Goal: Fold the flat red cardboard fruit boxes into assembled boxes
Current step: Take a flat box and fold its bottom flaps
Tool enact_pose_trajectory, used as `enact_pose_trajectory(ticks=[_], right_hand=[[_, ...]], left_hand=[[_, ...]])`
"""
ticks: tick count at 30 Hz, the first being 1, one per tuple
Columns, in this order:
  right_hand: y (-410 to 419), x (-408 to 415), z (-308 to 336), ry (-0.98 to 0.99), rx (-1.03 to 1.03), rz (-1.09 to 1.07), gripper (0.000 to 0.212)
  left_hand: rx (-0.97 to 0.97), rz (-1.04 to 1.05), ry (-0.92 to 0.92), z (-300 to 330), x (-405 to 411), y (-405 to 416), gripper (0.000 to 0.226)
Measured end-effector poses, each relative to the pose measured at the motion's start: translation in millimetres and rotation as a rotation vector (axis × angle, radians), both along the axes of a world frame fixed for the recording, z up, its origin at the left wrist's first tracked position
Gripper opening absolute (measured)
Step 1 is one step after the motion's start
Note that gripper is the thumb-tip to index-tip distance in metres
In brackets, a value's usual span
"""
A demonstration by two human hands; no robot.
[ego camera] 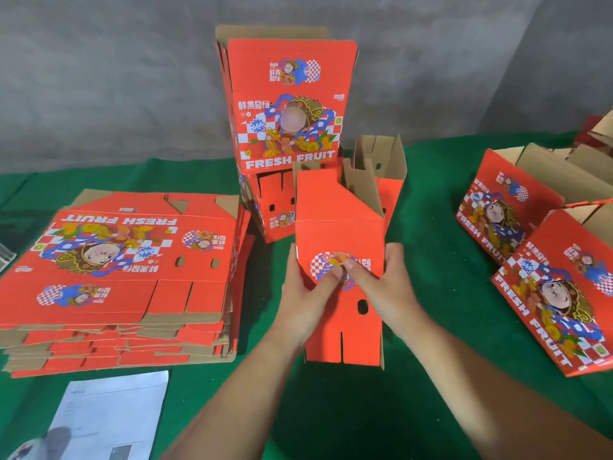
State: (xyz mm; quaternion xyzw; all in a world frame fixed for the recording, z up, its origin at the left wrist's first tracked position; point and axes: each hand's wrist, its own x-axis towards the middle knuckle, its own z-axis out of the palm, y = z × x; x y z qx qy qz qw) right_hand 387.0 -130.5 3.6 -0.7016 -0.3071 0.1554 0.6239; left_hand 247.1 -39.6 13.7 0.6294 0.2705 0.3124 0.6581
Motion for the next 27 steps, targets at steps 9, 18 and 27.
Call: enact_pose_trajectory(ticks=[9,18,27], right_hand=[[1,-83,-31,-0.353,-0.029,-0.067,0.077],[-6,-46,-35,-0.554,-0.221,0.445,0.085],[24,43,-12,0.181,-0.385,-0.011,0.102]], left_hand=[[0.042,-0.227,0.076,27,-2,-6,0.117],[0.046,0.06,0.046,19,-22,5,0.015],[-0.184,0.088,0.032,7,-61,63,0.024]])
